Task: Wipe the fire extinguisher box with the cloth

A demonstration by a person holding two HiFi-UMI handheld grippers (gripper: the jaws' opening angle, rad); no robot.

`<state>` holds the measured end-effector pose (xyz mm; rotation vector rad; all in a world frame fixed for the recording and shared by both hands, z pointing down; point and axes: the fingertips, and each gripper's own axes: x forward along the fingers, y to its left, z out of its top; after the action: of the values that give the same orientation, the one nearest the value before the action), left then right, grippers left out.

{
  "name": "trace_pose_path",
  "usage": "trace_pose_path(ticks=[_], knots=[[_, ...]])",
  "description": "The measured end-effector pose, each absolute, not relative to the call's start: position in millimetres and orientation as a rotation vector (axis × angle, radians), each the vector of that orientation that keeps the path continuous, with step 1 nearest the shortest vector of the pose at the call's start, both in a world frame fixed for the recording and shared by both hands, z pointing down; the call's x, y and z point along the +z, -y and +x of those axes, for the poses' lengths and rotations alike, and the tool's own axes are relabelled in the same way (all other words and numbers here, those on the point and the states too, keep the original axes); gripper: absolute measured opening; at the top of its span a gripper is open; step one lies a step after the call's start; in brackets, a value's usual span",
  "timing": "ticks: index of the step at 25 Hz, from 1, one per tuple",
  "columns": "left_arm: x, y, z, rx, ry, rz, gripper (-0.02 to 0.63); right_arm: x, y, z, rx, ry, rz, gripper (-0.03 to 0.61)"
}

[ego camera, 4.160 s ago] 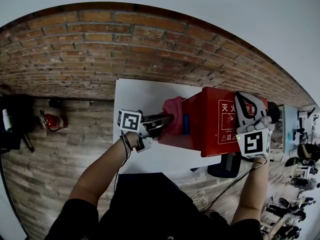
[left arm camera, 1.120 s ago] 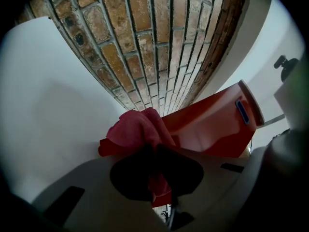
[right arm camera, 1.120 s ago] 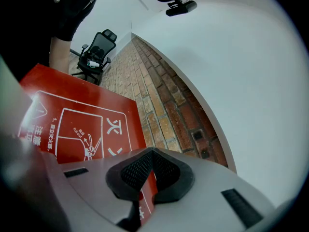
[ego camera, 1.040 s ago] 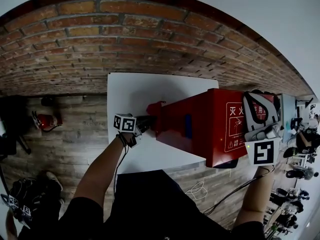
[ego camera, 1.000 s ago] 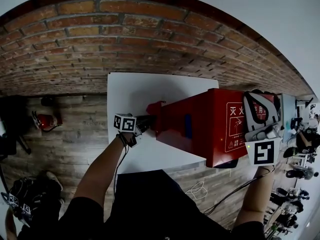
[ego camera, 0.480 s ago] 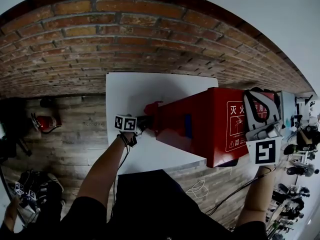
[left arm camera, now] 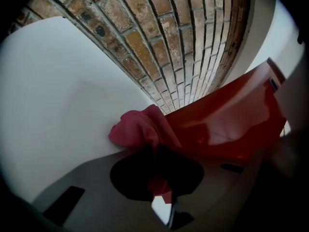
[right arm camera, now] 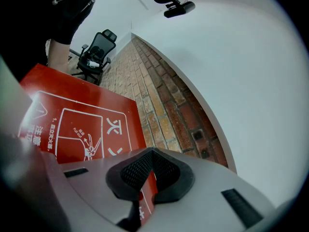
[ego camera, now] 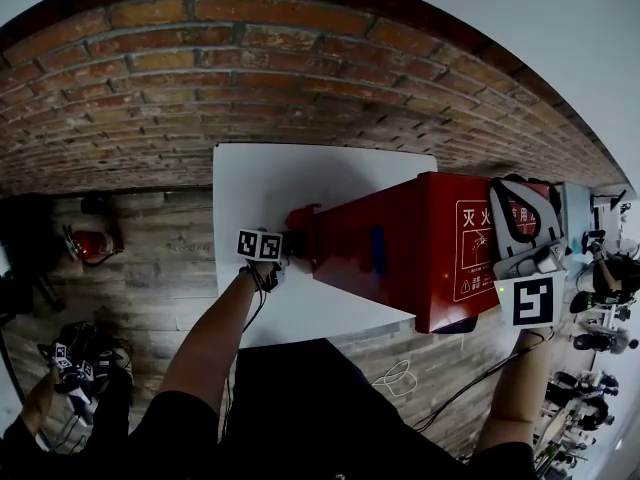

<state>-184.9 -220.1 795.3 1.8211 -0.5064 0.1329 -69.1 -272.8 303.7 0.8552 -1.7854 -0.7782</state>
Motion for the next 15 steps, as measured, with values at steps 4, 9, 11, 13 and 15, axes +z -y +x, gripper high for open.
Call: trace_pose_path(ticks=[4, 9, 11, 13, 15], knots=[[803.4, 217.8, -183.4, 0.199, 0.536, 1.834, 0.063, 302.9, 273.0, -70.9, -0.788, 1.789, 0.848, 0.02], [814.8, 212.5, -182.8, 0.273, 0.548, 1.833, 0.063, 303.1, 273.2, -70.2, -0.788, 1.783, 0.845, 0.02], [817.0, 209.3, -182.0, 0.281, 0.549, 1.837, 0.063, 302.9, 273.1, -70.8, -0.794, 1.789, 0.844, 0.02], [817.3, 205.4, -182.2, 0.279, 0.547, 1.84, 0.063, 302.4, 273.1, -71.8, -0.795, 1.794, 0.845, 0.02], [818.2, 202.0, -182.7, 0.28, 0.546, 1.844, 0.063, 302.4, 273.1, -71.4, -0.792, 1.79, 0.846, 0.02]])
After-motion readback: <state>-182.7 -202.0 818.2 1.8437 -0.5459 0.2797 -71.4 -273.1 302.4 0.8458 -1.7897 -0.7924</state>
